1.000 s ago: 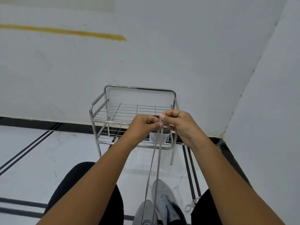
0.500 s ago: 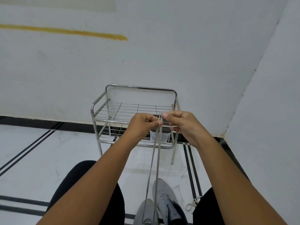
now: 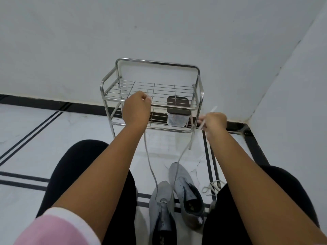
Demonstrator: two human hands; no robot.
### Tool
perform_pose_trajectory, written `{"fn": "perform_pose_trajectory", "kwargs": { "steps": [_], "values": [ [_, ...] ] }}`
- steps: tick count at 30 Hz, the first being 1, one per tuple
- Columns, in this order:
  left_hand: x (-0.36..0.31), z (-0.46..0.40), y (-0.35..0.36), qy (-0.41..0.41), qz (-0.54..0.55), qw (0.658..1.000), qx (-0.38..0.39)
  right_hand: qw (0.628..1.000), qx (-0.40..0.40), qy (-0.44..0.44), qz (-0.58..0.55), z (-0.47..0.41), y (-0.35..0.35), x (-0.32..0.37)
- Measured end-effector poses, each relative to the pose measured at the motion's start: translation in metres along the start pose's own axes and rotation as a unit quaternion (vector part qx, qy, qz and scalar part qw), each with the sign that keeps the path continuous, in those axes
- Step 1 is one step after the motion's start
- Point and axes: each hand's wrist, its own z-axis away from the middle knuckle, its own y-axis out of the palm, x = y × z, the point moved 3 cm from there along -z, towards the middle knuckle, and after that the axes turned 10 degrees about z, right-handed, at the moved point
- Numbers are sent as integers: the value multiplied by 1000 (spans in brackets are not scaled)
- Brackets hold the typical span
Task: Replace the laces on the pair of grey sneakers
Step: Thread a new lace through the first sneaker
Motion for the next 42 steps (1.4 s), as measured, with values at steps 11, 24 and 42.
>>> {"fn": "perform_pose_trajectory", "kwargs": {
  "steps": [11,24,42],
  "values": [
    [243,206,73,-351,-163,891,239,812,172,-138,540,77,86,-197],
    [276,227,124,-321,-235,806,439,907,-23,-236,348,38,93,-192],
    [325,228,128,-346,-182,802,451,878,243,16,412,65,136,-326]
  ]
}}
